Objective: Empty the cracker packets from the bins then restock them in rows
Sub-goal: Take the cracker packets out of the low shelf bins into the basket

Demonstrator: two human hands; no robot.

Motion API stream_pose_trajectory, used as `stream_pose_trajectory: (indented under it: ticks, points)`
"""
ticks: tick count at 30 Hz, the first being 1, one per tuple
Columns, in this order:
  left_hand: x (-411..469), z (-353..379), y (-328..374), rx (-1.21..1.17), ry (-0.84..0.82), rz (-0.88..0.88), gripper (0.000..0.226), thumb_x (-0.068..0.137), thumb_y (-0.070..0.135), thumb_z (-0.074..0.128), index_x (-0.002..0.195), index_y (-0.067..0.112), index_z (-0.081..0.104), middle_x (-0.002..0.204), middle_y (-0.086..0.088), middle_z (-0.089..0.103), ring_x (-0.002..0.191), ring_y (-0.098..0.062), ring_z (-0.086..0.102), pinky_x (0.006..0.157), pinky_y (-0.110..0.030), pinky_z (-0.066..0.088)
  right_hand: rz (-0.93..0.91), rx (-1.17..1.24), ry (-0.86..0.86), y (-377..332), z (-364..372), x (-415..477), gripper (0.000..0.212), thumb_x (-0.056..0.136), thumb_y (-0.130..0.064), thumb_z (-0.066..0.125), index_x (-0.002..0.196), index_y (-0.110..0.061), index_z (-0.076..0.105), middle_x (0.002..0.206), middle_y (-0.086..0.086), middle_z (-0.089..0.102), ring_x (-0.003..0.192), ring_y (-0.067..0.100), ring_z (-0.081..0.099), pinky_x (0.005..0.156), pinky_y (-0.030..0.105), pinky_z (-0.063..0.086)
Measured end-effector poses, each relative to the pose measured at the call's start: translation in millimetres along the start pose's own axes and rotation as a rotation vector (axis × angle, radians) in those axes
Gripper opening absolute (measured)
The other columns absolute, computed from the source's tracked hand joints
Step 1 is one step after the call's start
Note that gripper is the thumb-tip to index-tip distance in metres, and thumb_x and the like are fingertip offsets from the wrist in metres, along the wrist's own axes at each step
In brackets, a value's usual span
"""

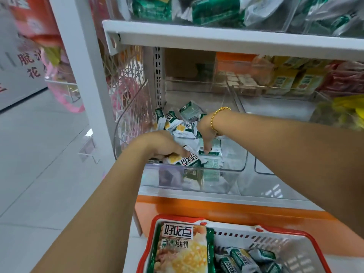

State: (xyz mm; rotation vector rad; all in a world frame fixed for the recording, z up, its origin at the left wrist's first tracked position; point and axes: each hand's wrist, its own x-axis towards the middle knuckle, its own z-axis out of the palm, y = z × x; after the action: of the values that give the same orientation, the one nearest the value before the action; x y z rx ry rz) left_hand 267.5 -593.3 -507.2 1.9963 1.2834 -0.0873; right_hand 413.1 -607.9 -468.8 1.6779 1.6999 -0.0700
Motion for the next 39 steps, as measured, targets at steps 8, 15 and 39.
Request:
stream_pose_trajectory:
  ticks: [8, 15, 39]
  points:
    - [12, 7, 23, -0.025, -0.169, -0.026, 0.093, 0.068, 0.046, 0.081, 0.139, 0.001, 0.040, 0.133, -0.016, 0.049, 0.106, -0.029, 0.053, 0.085, -0.036, 0.044, -0.027, -0.020, -0.072, 3, 12, 17, 0.080, 0.074, -0.055, 0.074, 0.135, -0.010, 0.049, 0.122, 0.006, 0.061, 0.099, 0.024, 0.059, 0.084, 0.036, 0.052]
    - [-2, 0, 17, 0.199, -0.225, 0.007, 0.088, 0.077, 0.054, 0.069, 0.143, 0.006, 0.037, 0.152, -0.009, 0.033, 0.136, -0.029, 0.035, 0.109, -0.040, 0.035, -0.032, 0.036, 0.009, 10, 0, 8, 0.076, 0.073, -0.050, 0.076, 0.132, -0.012, 0.047, 0.127, 0.005, 0.055, 0.106, 0.025, 0.056, 0.088, 0.038, 0.051]
    - [-106, -64, 9, 0.083, 0.373, 0.008, 0.081, 0.050, 0.073, 0.068, 0.101, 0.012, 0.054, 0.106, -0.009, 0.062, 0.093, -0.026, 0.057, 0.090, -0.036, 0.046, -0.060, 0.704, -0.429, 3, 13, -8, 0.045, 0.078, -0.040, 0.075, 0.111, -0.013, 0.063, 0.117, 0.002, 0.056, 0.099, 0.015, 0.056, 0.085, 0.028, 0.050]
